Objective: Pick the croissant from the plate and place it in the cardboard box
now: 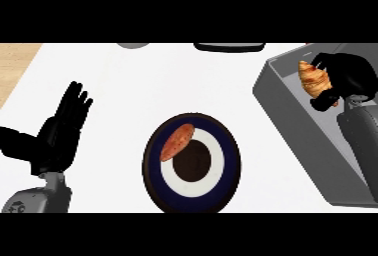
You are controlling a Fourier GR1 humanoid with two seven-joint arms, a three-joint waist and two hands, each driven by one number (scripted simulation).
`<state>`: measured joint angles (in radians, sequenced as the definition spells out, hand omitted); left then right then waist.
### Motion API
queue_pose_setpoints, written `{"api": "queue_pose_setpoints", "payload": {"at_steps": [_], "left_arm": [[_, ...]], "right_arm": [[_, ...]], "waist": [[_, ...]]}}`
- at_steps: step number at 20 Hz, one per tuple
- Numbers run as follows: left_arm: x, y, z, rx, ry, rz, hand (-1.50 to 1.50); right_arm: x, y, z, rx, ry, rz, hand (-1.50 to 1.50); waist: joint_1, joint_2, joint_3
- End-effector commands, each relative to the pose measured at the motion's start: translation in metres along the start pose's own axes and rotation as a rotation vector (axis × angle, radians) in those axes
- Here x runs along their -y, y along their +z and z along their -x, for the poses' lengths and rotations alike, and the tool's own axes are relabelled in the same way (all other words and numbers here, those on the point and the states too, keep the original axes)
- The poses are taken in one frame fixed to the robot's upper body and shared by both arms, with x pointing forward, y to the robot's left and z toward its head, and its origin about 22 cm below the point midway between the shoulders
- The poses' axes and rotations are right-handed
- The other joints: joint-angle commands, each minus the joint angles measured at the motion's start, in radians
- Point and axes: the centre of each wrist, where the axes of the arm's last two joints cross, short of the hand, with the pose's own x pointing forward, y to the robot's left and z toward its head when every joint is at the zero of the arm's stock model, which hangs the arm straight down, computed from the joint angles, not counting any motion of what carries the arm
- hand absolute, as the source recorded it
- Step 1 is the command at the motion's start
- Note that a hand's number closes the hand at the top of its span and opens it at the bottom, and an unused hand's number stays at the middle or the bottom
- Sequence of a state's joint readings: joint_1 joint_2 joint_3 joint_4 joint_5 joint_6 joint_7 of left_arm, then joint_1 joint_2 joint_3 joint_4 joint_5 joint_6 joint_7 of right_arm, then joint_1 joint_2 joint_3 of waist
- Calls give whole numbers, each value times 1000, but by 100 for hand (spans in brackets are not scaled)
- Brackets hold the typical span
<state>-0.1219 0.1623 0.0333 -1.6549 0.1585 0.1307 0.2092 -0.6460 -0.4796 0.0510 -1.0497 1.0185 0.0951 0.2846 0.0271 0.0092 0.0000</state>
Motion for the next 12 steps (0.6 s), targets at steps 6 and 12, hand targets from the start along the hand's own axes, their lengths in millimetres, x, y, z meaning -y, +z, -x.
{"api": "queue_pose_setpoints", "payload": {"at_steps": [6,12], "left_arm": [[11,4,8,-1,3,24,0],[-4,6,10,-16,11,-3,0]], "right_arm": [[-15,-29,24,59,-222,129,-150],[22,-33,15,158,-521,410,-150]], "waist": [[8,2,2],[-7,-7,2]]}}
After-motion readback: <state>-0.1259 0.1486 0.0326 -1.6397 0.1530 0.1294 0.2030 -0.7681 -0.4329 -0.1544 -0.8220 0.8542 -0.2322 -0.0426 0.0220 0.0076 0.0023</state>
